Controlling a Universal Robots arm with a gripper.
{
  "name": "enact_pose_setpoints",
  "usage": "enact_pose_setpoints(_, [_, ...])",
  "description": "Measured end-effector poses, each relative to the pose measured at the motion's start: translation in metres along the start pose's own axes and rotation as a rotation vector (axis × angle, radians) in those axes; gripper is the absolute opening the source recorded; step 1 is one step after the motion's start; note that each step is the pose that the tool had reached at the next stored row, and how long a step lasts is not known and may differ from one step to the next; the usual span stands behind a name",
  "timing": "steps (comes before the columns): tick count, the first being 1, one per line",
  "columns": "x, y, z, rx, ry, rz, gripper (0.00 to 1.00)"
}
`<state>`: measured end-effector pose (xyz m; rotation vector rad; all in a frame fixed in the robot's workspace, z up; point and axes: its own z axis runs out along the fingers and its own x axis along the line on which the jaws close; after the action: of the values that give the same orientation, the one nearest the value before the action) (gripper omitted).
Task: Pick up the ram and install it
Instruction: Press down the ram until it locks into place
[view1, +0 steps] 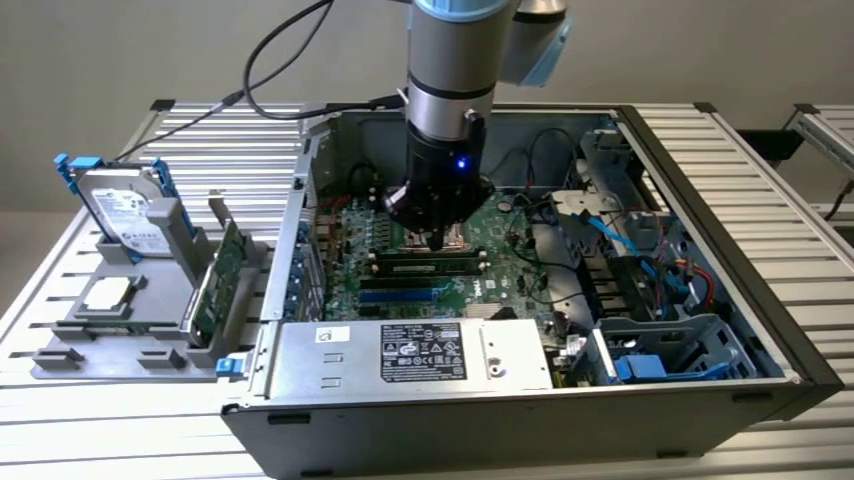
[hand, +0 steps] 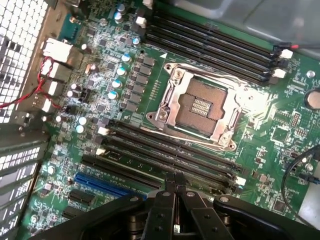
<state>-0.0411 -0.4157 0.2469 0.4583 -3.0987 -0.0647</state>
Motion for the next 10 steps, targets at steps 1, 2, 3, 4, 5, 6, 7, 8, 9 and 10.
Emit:
enact_pose_setpoints(1, [0.0,0.0,0.0003,0.0,-0.0007,0.018,0.11])
enact_pose_setpoints(2, [0.0,0.0,0.0006,0.0,-0.0015,0.038,0.11])
enact_pose_setpoints(3, [0.0,0.0,0.001,-0.0001,-0.0023,0.056,0.11])
enact_pose_setpoints(4, [0.0,0.0,0.0013,-0.0002,-0.0031,0.073,0.11])
enact_pose_setpoints(5, [0.0,-0.0001,0.0017,-0.0002,-0.0038,0.091,0.11])
enact_pose_setpoints(6, [0.0,-0.0001,0.002,-0.0002,-0.0046,0.109,0.11])
enact_pose_setpoints(7, [0.0,-0.0001,0.0023,-0.0003,-0.0053,0.127,0.11])
enact_pose_setpoints(8, [0.0,-0.0001,0.0024,-0.0001,-0.006,0.145,0.11])
enact_pose_setpoints(9, [0.0,-0.0001,0.0025,0.0,-0.0066,0.163,0.11])
enact_pose_setpoints(10, [0.0,-0.0001,0.0026,-0.0002,-0.0075,0.182,0.11])
